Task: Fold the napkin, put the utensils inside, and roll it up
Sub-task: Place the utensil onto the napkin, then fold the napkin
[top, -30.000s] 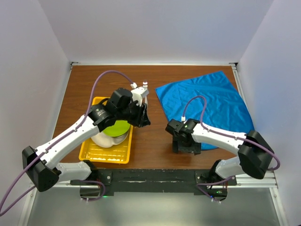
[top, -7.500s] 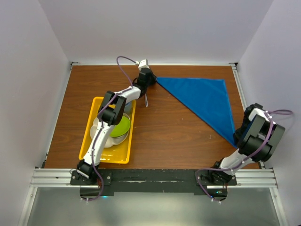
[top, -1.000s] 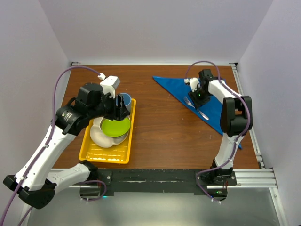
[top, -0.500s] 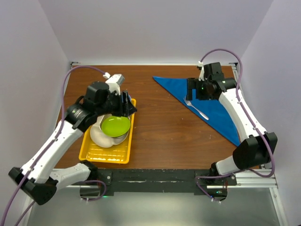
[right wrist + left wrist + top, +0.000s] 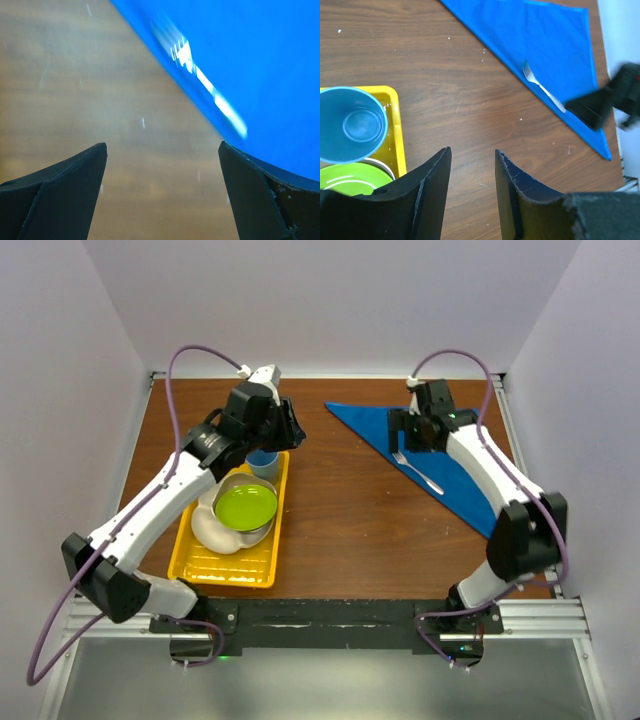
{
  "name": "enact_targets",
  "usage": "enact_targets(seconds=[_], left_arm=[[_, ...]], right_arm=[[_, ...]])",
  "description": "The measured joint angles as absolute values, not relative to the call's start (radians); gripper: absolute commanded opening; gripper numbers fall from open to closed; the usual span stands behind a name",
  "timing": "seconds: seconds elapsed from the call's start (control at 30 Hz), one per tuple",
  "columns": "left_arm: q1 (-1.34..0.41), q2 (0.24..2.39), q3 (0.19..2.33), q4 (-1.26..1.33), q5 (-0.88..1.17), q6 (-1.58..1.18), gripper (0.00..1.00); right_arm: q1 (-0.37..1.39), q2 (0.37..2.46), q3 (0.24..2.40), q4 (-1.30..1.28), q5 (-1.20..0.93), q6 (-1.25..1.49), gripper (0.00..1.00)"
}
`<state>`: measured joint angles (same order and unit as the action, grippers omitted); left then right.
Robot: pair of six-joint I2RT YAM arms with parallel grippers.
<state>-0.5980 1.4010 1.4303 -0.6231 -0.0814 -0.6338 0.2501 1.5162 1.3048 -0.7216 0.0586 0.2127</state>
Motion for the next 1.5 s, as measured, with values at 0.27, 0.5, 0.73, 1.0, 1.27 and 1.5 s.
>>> enact_targets(seconds=[0.27, 0.5, 0.73, 1.0, 1.27, 1.5], left_arm=[[-0.609, 1.269, 1.395, -0.659, -0.130, -0.652, 0.45], [-0.609, 1.203, 1.377, -0.679, -0.139, -0.661, 0.45], [-0.609, 1.174, 1.332, -0.688, -0.139, -0.650, 0.45], [-0.609, 1.172, 1.324, -0.699, -0.138, -0.633, 0.45], [-0.609, 1.186, 1.316, -0.703, -0.133, -0.624, 0.46], [-0.609, 1.194, 1.316, -0.707, -0.134, -0.605, 0.46]], right_arm=[[0.334, 1.958, 1.646, -0.505, 0.064, 0.065, 0.70], [0.407, 2.259, 1.971, -0.466, 0.073, -0.062, 0.65], [0.447, 2.505, 2.276, -0.450, 0.084, -0.170, 0.55], [0.454, 2.618, 2.348, -0.428, 0.049, -0.219, 0.49], [0.467, 2.677, 2.408, -0.385, 0.058, -0.231, 0.48], [0.476, 2.691, 2.422, -0.371, 0.077, -0.230, 0.35]])
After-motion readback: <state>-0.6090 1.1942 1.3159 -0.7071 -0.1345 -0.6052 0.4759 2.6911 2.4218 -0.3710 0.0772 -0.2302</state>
